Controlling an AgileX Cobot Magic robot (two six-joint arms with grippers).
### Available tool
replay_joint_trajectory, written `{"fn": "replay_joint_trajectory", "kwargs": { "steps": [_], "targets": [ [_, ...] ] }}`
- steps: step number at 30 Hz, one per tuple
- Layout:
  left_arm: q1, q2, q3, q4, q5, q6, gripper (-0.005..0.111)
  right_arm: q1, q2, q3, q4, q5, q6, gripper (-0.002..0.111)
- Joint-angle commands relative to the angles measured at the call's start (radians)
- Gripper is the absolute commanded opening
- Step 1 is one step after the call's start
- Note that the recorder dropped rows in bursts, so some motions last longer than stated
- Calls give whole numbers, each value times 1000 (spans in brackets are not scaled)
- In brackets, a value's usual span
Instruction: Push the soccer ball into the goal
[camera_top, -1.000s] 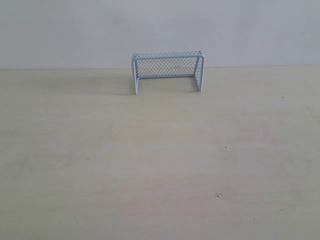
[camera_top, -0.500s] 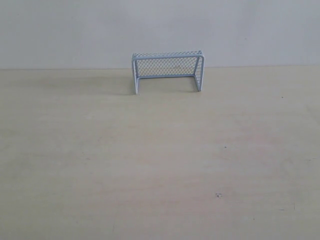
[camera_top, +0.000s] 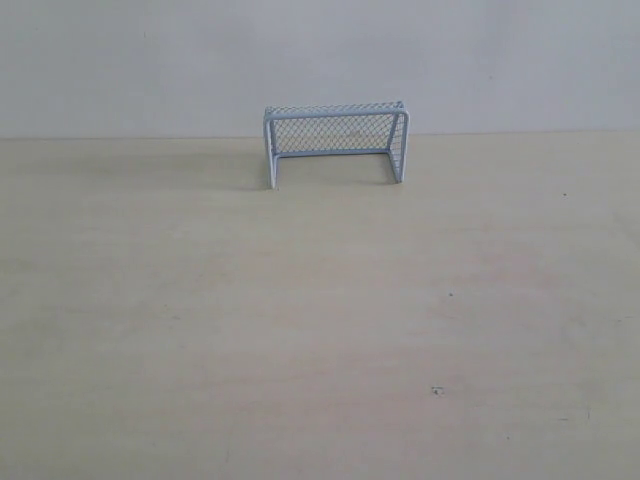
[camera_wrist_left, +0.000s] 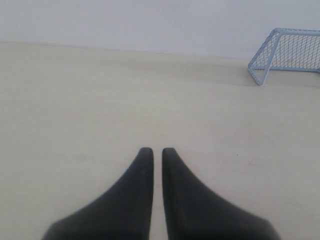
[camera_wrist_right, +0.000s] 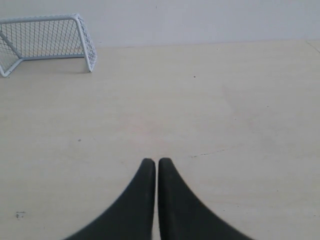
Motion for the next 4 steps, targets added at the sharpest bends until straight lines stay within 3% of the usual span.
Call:
{"fn": "replay_joint_trajectory", "kwargs": {
  "steps": [1, 4],
  "targets": [
    [2, -2, -4, -5, -9, -10, 6, -7, -6, -1, -8, -3, 4, 0],
    [2, -2, -4, -5, -9, -10, 6, -7, -6, -1, -8, -5, 8, 0]
  ]
}}
